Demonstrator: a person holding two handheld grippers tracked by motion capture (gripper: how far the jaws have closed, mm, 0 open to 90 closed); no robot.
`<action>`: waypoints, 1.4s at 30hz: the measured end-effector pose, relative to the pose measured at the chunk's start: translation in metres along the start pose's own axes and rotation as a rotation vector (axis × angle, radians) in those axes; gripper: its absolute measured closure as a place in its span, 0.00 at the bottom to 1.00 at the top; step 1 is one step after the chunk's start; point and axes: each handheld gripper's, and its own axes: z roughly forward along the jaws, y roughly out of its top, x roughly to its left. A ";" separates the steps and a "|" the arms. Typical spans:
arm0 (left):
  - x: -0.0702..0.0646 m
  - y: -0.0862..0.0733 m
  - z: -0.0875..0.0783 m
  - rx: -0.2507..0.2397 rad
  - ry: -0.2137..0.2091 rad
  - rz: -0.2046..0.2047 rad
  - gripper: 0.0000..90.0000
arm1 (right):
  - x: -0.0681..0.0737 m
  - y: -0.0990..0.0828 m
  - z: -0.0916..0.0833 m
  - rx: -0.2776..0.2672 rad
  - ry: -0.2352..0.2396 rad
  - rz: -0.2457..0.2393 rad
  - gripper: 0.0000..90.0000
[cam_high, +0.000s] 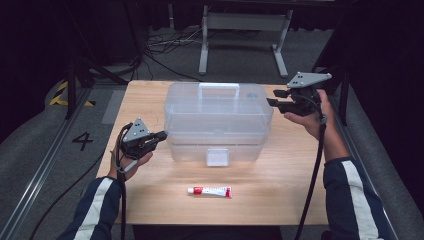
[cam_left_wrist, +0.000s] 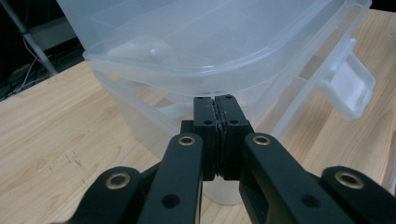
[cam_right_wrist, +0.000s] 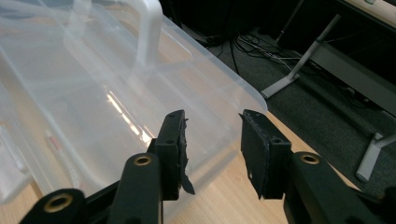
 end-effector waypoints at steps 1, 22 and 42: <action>0.000 0.001 0.000 0.002 0.002 -0.001 0.98 | -0.002 -0.008 -0.003 -0.015 -0.006 0.007 0.66; 0.002 0.012 0.002 -0.028 0.008 0.017 0.98 | 0.013 -0.081 0.003 -0.027 0.032 -0.032 0.57; -0.002 0.017 -0.001 -0.044 -0.011 0.030 0.95 | 0.034 -0.089 0.013 -0.157 0.002 -0.124 0.71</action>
